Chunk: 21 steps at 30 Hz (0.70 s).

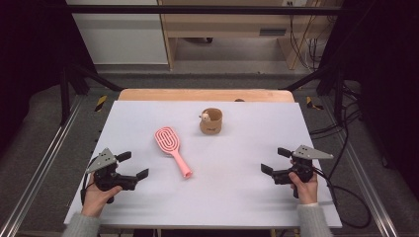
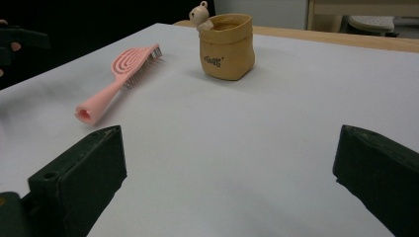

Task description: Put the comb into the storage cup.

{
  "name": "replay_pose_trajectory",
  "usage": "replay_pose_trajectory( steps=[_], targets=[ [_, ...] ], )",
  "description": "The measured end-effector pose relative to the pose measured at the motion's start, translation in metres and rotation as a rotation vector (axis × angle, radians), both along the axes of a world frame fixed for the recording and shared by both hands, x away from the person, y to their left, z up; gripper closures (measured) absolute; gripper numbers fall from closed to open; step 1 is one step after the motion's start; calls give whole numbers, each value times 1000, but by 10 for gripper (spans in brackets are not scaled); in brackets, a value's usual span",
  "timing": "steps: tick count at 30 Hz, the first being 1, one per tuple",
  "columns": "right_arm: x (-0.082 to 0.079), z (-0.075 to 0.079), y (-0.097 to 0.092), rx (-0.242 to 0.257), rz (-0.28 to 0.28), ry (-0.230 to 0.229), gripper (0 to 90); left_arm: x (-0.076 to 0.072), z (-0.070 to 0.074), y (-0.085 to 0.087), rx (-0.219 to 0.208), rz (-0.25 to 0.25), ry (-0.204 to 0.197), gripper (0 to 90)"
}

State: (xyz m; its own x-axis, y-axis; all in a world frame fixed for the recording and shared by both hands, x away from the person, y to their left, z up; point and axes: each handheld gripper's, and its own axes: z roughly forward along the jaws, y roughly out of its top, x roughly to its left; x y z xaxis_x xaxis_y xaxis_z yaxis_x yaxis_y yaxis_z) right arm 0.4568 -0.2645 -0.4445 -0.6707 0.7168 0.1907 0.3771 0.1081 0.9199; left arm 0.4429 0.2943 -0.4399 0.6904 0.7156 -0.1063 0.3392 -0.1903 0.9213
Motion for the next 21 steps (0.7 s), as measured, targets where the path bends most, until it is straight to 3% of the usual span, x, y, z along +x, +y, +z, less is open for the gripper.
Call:
replay_pose_trajectory(
  steps=[21],
  targets=[
    [0, -1, 0, -11, 7, 4, 3, 0, 8, -7, 4, -5, 0, 8]
  ],
)
